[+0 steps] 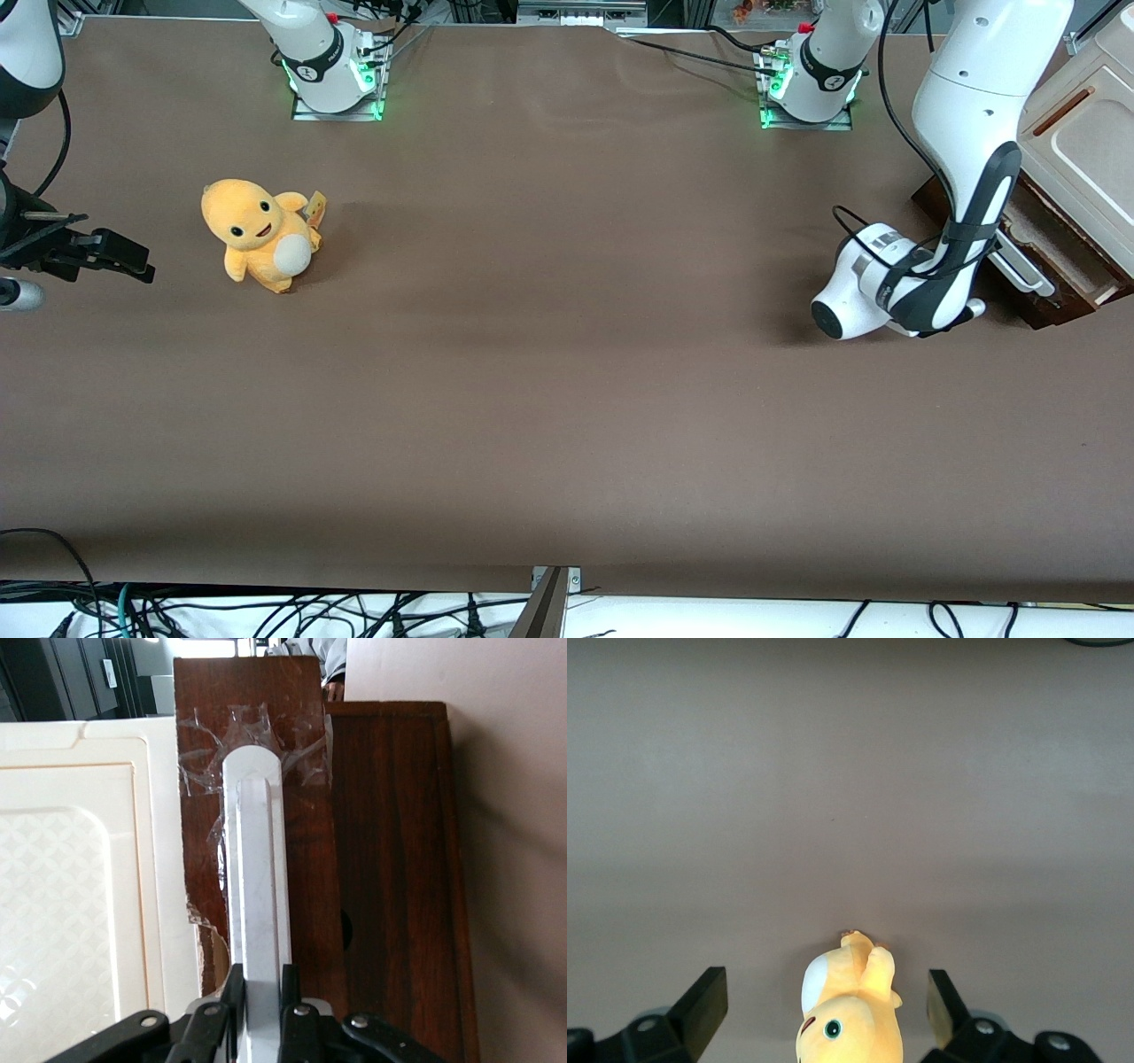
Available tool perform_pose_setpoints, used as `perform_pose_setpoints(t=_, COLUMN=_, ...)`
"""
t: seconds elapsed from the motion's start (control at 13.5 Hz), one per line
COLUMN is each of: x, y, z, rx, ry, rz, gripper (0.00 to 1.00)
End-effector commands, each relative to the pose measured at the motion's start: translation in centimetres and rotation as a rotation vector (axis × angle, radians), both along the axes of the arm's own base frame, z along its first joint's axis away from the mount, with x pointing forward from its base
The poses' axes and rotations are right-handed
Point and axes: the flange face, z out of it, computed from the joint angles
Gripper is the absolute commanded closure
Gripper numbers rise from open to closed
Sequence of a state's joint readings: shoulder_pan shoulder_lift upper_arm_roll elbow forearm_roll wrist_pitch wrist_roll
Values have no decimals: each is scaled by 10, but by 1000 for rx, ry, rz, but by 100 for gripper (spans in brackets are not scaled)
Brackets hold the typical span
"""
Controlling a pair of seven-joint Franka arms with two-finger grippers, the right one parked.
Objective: Open lower drawer with left arm only
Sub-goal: 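Pull the handle outward with the left gripper, sliding the drawer open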
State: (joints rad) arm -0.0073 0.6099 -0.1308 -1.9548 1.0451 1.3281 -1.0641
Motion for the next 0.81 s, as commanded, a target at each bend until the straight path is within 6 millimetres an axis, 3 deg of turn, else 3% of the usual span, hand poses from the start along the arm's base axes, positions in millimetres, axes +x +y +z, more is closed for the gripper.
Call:
perform_pose_setpoints(t=0.0, x=18, y=-12, z=23, rx=-10, ry=22, rz=-7, gripper=97)
perform_pose_setpoints(t=0.22, x=23, y=-21, z=26, rx=-20, ry=39, rz=-3, gripper=97)
perform_pose_setpoints(t=0.74, x=11, y=-31, z=5, rx=-56, ry=67, rz=50, gripper=97)
